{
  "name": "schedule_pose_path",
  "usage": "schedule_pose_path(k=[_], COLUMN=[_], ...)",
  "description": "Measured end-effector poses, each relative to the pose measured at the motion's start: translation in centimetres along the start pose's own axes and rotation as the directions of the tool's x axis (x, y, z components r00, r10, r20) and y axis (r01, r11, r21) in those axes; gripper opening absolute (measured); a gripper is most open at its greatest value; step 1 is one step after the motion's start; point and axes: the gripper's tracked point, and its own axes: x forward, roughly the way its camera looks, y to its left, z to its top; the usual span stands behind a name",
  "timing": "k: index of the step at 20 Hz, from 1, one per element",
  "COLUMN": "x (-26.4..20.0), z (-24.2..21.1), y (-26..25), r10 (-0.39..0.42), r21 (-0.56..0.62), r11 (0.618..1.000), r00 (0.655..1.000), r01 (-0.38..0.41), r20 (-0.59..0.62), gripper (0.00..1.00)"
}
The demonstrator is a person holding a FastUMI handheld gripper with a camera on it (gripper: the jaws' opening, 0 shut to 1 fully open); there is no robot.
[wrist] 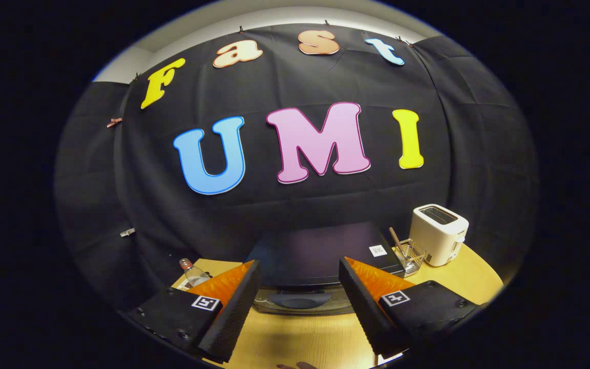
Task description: Open the toaster oven, put the food inside, and close the toaster oven door.
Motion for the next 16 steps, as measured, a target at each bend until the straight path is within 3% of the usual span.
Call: schedule_pose_path(k=[7, 10, 14, 16], x=[6.2, 7.3, 7.1, 6.5], z=[-7.2, -9.0, -9.4, -9.7], y=[-0.4, -1.6, -1.0, -1.2], r10=[-0.036, -0.096, -0.109, -0.120], r21=[-0.038, -0.048, -0.139, -0.113], r11=[0.999, 0.995, 0.986, 0.988], r00=[0.990, 0.977, 0.984, 0.983], r01=[0.031, 0.088, 0.089, 0.105], r20=[-0.138, -0.190, -0.140, -0.137], gripper=[0.98, 0.98, 0.97, 0.99])
